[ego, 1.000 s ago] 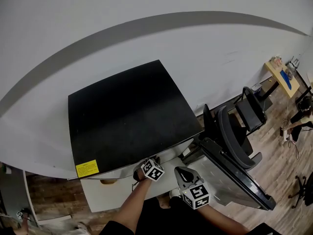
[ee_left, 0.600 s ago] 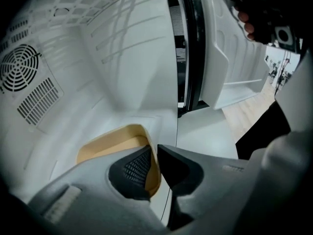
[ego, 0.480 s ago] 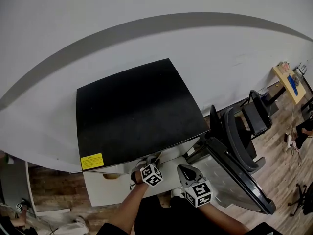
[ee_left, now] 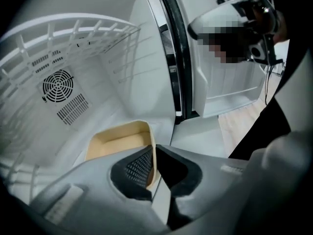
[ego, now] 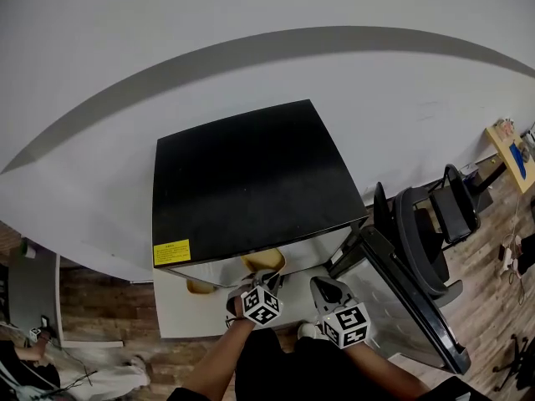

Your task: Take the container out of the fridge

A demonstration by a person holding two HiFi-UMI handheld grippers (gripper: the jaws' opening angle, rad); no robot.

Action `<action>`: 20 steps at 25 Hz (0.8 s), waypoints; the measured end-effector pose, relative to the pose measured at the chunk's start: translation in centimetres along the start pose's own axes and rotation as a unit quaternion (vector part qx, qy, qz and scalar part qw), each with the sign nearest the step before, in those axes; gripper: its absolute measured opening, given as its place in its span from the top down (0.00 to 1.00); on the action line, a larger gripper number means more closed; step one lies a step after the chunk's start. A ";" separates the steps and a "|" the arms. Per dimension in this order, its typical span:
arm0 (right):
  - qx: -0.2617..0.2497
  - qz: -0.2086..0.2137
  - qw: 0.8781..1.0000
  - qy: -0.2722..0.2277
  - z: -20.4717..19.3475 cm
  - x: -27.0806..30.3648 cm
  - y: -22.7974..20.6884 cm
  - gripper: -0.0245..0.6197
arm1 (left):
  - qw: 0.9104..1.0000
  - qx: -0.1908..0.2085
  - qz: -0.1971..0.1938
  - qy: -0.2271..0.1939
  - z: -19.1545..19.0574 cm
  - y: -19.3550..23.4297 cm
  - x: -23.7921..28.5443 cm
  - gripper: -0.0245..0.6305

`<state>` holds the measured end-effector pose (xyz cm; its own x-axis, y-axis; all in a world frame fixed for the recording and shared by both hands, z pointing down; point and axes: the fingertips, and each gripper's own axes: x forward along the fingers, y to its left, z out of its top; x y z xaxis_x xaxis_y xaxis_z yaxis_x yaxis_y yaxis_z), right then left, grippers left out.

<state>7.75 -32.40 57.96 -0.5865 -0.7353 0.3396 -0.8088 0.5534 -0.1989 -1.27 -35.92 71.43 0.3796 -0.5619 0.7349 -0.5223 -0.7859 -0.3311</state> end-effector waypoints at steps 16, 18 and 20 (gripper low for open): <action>-0.023 -0.005 0.999 -0.027 0.2 -0.9 3.0 0.97 | 0.998 -0.062 0.021 -0.024 -1.4 -3.2 -9.8 0.92; -0.029 -0.016 0.999 -0.027 -0.3 -1.7 3.8 0.97 | 0.998 -0.054 0.020 -0.028 -1.8 -4.2 -11.1 0.92; -0.029 -0.031 0.999 -0.023 -1.1 -2.7 4.6 0.97 | 0.997 -0.058 0.017 -0.037 -1.9 -5.1 -12.5 0.92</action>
<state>5.67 -27.41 57.14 -0.5382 -0.7851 0.3066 -0.8404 0.5276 -0.1242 -4.85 -24.39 65.06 0.4135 -0.6090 0.6769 -0.6196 -0.7329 -0.2810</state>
